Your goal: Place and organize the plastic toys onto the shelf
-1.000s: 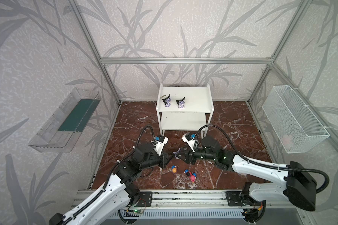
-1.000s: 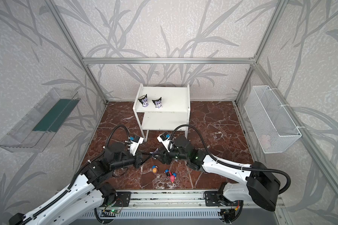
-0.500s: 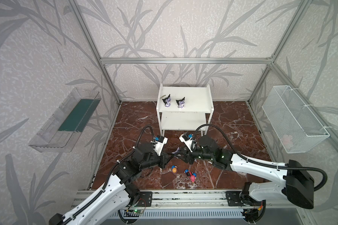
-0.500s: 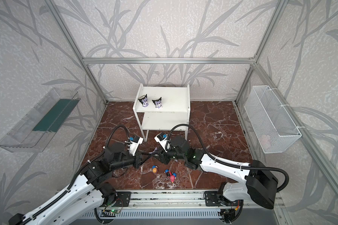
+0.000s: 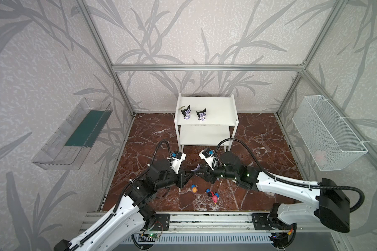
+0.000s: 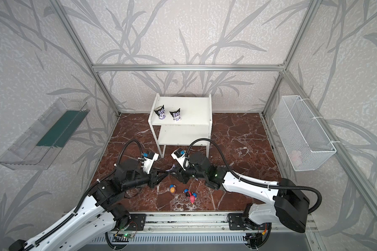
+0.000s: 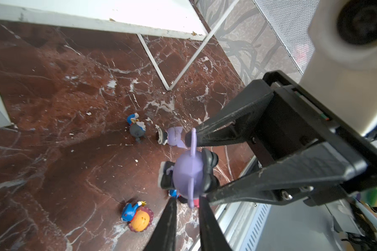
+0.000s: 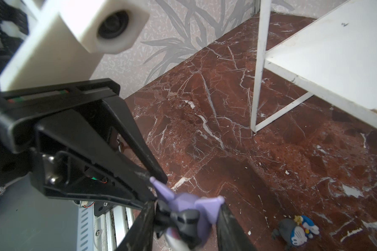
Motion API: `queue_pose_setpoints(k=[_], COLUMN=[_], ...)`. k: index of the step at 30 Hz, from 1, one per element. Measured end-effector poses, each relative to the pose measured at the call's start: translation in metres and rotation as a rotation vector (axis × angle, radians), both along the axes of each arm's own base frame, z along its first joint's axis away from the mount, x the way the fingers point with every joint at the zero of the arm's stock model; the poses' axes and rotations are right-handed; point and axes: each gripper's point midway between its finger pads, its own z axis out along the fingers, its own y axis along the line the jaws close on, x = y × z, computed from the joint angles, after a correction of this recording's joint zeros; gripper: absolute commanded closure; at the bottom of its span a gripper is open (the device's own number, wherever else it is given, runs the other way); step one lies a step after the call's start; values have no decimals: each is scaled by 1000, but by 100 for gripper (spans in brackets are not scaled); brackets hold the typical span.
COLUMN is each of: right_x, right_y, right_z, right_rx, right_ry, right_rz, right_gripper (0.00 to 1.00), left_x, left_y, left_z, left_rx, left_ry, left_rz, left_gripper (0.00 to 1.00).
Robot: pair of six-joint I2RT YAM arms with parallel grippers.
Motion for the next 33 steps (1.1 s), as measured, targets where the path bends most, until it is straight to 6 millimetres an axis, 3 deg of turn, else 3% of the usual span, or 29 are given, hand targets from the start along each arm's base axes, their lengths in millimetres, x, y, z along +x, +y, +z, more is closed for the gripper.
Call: queue_pose_setpoints(k=[6, 14, 17, 23, 29, 33], right_x=[3, 3, 3, 6, 18, 32], right_y=[-1, -9, -18, -35, -52, -64], right_z=[-1, 12, 25, 78, 158, 196], right_rx=[-7, 4, 16, 71, 163, 188], right_ry=[-10, -42, -75, -178, -350, -440], right_rz=[-15, -26, -36, -66, -143, -214], right_gripper=[69, 69, 68, 68, 68, 68], left_x=[1, 4, 5, 2, 0, -2], left_y=[1, 20, 33, 57, 66, 68], left_z=[13, 27, 43, 72, 64, 61], left_rx=[-19, 15, 32, 74, 146, 159], left_ry=[-32, -106, -169, -278, -283, -283], left_rz=[7, 87, 129, 193, 196, 193], left_gripper=[55, 8, 1, 1, 1, 1])
